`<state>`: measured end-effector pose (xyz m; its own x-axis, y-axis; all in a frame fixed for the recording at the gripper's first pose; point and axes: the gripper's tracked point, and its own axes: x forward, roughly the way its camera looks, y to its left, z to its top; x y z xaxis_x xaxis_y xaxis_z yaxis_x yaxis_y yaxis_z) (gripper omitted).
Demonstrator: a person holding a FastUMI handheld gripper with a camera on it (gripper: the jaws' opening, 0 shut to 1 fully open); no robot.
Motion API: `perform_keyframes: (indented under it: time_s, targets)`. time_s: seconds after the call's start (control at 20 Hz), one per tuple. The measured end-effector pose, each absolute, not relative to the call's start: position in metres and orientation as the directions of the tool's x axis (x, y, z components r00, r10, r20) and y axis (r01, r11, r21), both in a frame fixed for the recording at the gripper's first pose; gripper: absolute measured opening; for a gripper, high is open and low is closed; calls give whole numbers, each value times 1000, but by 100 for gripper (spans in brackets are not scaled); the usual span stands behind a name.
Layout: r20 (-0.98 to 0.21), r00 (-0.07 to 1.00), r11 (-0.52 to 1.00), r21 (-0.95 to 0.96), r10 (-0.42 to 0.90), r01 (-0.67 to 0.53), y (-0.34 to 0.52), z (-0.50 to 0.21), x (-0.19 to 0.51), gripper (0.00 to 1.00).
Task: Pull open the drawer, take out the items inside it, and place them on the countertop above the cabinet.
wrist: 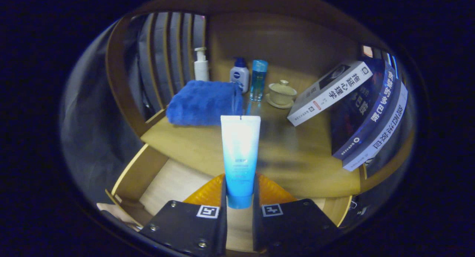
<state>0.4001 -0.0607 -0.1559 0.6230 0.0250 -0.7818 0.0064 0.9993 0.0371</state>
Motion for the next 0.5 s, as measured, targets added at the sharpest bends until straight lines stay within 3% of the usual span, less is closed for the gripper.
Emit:
perform_keyframes:
  time_s: [0.5]
  targets:
    - [-763, 640, 989, 9, -87, 145, -84, -172, 438, 28]
